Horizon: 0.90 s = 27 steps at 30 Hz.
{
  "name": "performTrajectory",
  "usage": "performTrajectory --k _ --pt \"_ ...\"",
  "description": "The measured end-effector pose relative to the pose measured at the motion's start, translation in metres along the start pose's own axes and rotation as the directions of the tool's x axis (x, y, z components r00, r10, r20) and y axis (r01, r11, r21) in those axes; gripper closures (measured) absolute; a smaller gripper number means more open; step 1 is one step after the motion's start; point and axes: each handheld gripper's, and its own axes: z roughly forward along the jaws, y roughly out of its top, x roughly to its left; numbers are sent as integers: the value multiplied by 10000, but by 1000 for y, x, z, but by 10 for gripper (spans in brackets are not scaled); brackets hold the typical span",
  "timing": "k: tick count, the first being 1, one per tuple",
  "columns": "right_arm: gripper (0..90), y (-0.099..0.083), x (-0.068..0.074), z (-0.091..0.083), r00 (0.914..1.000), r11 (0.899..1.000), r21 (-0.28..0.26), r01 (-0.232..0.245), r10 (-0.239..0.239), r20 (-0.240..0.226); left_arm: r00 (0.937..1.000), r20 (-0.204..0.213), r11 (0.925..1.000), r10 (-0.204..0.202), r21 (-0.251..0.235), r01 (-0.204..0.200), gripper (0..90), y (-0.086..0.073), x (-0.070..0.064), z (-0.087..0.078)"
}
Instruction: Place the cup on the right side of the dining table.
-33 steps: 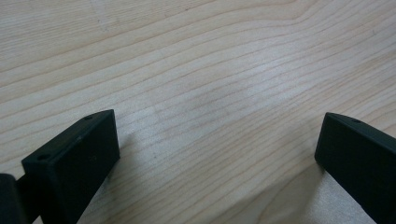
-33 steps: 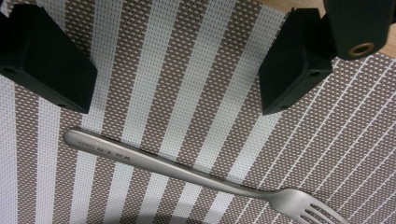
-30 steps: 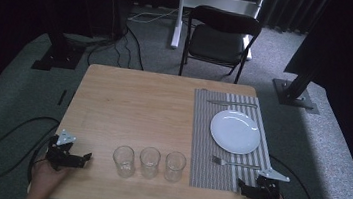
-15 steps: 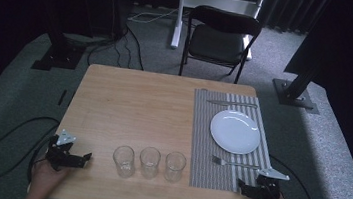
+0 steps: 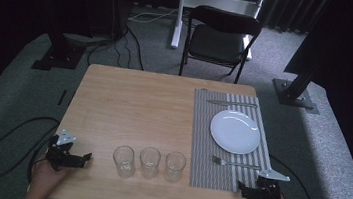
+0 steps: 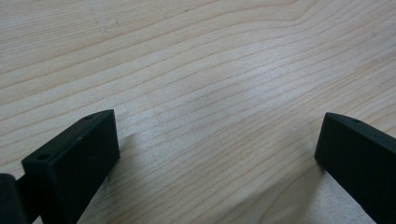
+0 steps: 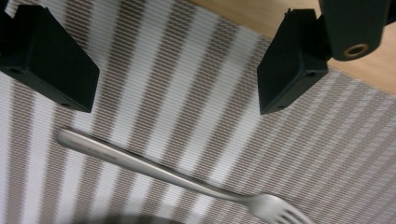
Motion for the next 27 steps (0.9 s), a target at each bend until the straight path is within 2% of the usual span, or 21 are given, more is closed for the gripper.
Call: performTrajectory --k 4,9,12,14,19,22,25,26,27 --pt "127 5 7 -2 9994 9998 -51 168 -169 -312 10000 0 10000 -3 -1 3 1 0 0 0" --pt "128 8 10 -3 9986 9992 -116 384 -388 -353 10000 0 10000 0 1 0 1 0 0 0" --pt "128 9 13 -4 9969 9988 -161 470 -479 -626 10000 -1 10000 0 0 0 1 0 0 0" --pt "129 10 14 -4 9966 9986 -173 501 -511 -639 10000 0 10000 -2 -1 2 2 0 0 0" --pt "132 12 20 -4 9919 9974 -192 698 -714 -1046 10000 3 10000 -5 -1 5 1 0 0 0" --pt "132 15 28 -2 9873 9950 -174 983 -997 -1233 10000 -1 10000 -2 -1 2 1 0 0 0" --pt "132 17 31 -2 9861 9946 -237 1014 -1036 -1296 10000 4 10000 -6 -1 6 1 0 0 0" --pt "133 19 33 -2 9837 9949 -328 958 -996 -1494 10000 3 10000 -6 -1 6 1 0 0 0" --pt "133 19 33 -2 9837 9949 -328 958 -996 -1494 10000 0 10000 -2 0 2 1 0 0 0"
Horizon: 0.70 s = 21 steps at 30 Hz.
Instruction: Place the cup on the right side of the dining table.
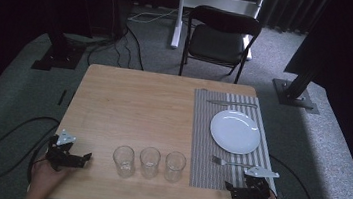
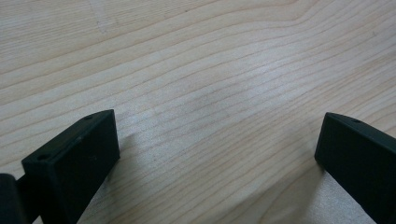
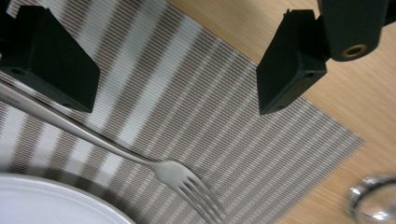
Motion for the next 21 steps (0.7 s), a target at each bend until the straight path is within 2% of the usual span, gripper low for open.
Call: performTrajectory --k 9,18,21 --pt "133 13 16 2 9977 9982 -236 543 -552 -397 10000 4 10000 -2 -1 2 1 0 0 0" --pt "136 25 36 7 9890 9925 -554 1091 -1139 -941 10000 4 10000 -3 -1 3 2 0 0 0" --pt "137 27 46 12 9830 9901 -658 1240 -1316 -1278 10000 3 10000 -3 -2 3 2 0 0 0"
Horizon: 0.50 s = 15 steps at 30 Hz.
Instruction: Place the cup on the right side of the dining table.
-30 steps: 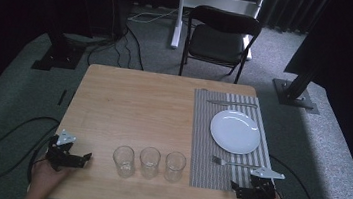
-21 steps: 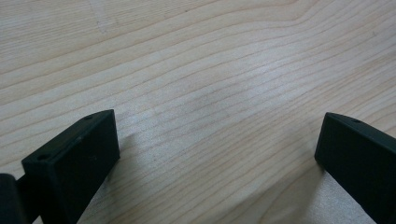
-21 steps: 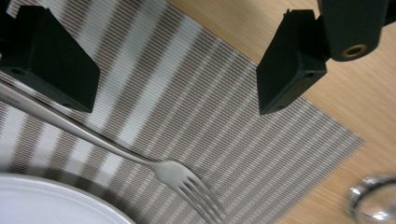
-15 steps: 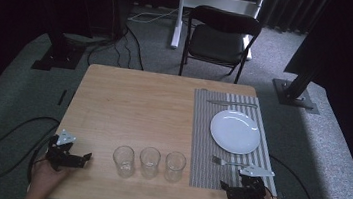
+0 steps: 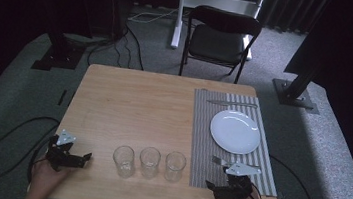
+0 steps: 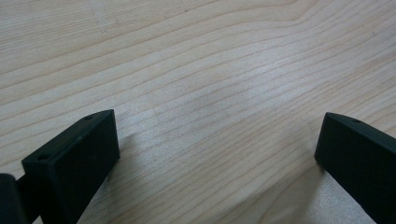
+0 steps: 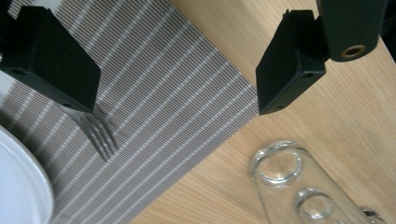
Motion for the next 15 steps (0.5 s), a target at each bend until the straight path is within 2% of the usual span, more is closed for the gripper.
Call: performTrajectory --k 4,5,11,15 --pt "136 3 5 3 9997 9999 -107 63 -65 -221 10000 -4 10000 3 1 -3 2 0 0 0" --pt "136 6 8 7 9994 9997 -1 260 -260 -230 10000 -4 10000 4 0 -4 1 0 0 0" --pt "137 12 15 13 9978 9987 35 507 -505 -434 10000 -1 10000 1 1 -1 1 0 0 0" --pt "146 20 24 19 9958 9978 -163 643 -653 -640 10000 -1 10000 0 0 0 1 0 0 0"
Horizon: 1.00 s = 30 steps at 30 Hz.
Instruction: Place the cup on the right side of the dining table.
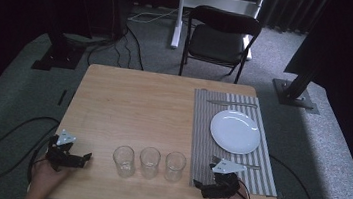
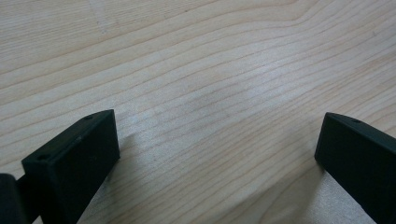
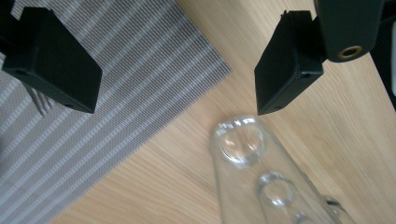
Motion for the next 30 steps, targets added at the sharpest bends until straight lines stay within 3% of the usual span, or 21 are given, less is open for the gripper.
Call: performTrajectory --k 19,30 --pt "147 30 32 32 9910 9957 -207 898 -914 -980 10000 2 10000 -2 0 2 1 0 0 0" --pt "156 41 41 44 9880 9922 -420 1178 -1213 -961 10000 1 10000 0 1 0 1 0 0 0"
